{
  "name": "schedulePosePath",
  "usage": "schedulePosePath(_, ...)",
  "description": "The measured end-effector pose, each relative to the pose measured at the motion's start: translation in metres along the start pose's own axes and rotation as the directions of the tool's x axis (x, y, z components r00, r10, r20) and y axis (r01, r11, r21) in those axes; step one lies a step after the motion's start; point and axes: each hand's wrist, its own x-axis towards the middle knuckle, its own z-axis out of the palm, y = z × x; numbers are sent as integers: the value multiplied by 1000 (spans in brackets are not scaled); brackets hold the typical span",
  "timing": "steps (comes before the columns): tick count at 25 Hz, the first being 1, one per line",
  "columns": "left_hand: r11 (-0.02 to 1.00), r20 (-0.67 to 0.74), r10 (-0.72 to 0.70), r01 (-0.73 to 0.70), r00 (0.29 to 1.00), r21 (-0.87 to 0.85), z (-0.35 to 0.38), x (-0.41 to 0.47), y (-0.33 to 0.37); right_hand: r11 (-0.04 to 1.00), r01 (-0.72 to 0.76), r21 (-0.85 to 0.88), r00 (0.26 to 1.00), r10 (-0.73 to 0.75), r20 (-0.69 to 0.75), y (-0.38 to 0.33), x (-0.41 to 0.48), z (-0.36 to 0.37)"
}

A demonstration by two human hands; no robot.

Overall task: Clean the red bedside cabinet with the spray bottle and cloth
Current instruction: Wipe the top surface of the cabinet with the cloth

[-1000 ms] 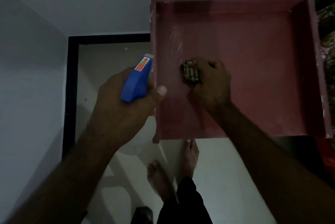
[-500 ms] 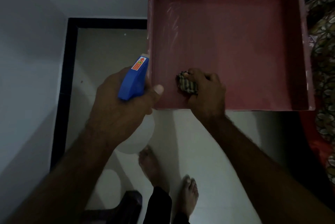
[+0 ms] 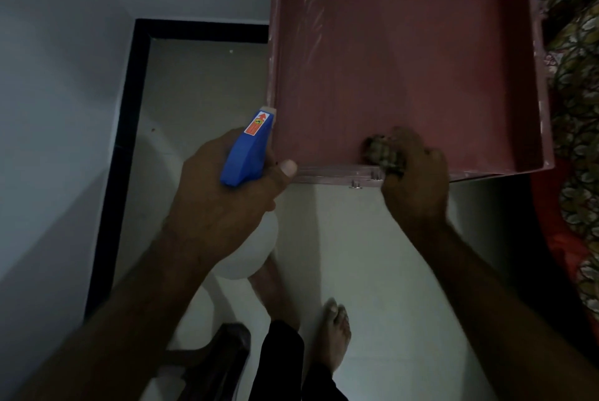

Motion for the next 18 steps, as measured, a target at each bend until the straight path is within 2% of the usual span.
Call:
schedulePosePath(3, 999, 21, 3, -4, 1000, 47, 1, -6, -12, 994, -102, -32, 995, 101, -27, -1, 0, -1)
schedulePosePath(6, 989, 47, -20, 13, 999, 148, 8, -11, -22, 997, -73, -20, 997, 73, -7, -10, -2, 7)
schedulePosePath(10, 982, 82, -107, 92, 991, 168, 23, -11, -32, 998, -65, -13, 997, 65, -29, -5, -3, 8)
schedulePosePath(14, 961, -26, -194, 195, 981, 194, 30, -4, -38, 999, -45, -10, 999, 45, -18, -3, -2, 8)
schedulePosePath(18, 980, -108, -143, 156, 984, 126, 34, 6, -30, 999, -23, -29, 1000, 23, -7, -1, -1, 6)
